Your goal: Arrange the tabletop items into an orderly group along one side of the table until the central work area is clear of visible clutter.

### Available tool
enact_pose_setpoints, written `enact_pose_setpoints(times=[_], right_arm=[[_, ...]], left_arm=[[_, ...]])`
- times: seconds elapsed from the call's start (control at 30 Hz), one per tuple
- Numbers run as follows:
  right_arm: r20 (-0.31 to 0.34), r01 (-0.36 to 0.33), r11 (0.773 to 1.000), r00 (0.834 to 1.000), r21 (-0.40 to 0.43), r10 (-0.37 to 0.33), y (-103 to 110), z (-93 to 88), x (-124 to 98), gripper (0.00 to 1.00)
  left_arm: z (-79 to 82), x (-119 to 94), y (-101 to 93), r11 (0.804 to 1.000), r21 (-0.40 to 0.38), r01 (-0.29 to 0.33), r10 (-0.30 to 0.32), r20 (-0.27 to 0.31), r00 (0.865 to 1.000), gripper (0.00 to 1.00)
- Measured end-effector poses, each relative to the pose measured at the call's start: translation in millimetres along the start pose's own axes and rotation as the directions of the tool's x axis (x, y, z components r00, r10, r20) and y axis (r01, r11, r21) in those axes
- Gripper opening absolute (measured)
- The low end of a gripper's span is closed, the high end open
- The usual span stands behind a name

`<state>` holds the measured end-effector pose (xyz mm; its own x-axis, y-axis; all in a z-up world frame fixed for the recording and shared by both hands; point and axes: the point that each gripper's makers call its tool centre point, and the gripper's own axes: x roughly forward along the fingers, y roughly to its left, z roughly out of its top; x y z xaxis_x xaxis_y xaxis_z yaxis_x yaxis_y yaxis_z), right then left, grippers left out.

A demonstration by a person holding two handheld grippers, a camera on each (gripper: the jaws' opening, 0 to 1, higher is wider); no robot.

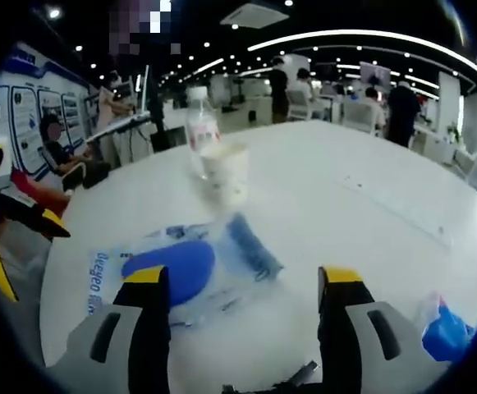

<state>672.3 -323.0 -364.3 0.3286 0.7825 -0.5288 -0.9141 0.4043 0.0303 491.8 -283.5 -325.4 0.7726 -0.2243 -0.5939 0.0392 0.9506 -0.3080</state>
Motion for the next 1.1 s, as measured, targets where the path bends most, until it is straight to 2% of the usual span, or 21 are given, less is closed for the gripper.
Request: enact_pose_setpoints(times=[0.07,0.1,0.23,0.33,0.47,0.7,0.83,0.93,1.1], right_arm=[[-0.005,-0.010,1.000,1.000,0.000,0.010,0,-2.2,4,0.70],[-0.004,-0.015,1.000,1.000,-0.006,0.015,0,-2.6,6,0.69],[0.001,-0.028,1.000,1.000,-0.011,0.028,-1,-0.4,12,0.66],[0.013,-0.021,0.999,1.000,-0.028,0.022,-5,2.3,15,0.60],[0.019,-0.019,0.999,1.000,-0.045,0.020,-9,4.2,18,0.53],[-0.001,-0.020,0.995,1.000,-0.097,0.020,-12,0.0,18,0.37],[-0.009,-0.028,0.994,1.000,-0.107,0.027,-12,-1.7,17,0.28],[-0.017,-0.027,0.993,1.000,-0.117,0.025,-13,-3.9,17,0.25],[-0.030,-0.009,0.994,1.000,-0.107,0.006,-19,-6.4,16,0.16]], left_arm=[[-0.7,2,3.8,0.999,-0.031,-0.022,0.023,0.008,1.000,0.73],[-4.4,4,4.1,0.999,-0.047,-0.023,0.023,-0.011,1.000,0.73],[-10.1,7,6.8,0.996,-0.071,-0.045,0.044,-0.024,0.999,0.65],[-12.1,12,6.7,0.995,-0.085,-0.051,0.049,-0.026,0.998,0.62],[-19.6,19,6.8,0.984,-0.169,-0.059,0.050,-0.054,0.997,0.56],[-23.4,27,9.1,0.978,-0.195,-0.075,0.066,-0.053,0.996,0.47],[-28.4,33,9.2,0.970,-0.229,-0.083,0.068,-0.075,0.995,0.44],[-33.5,37,9.1,0.964,-0.252,-0.089,0.067,-0.095,0.993,0.40],[-37.6,44,6.6,0.963,-0.263,-0.066,0.043,-0.094,0.995,0.39]])
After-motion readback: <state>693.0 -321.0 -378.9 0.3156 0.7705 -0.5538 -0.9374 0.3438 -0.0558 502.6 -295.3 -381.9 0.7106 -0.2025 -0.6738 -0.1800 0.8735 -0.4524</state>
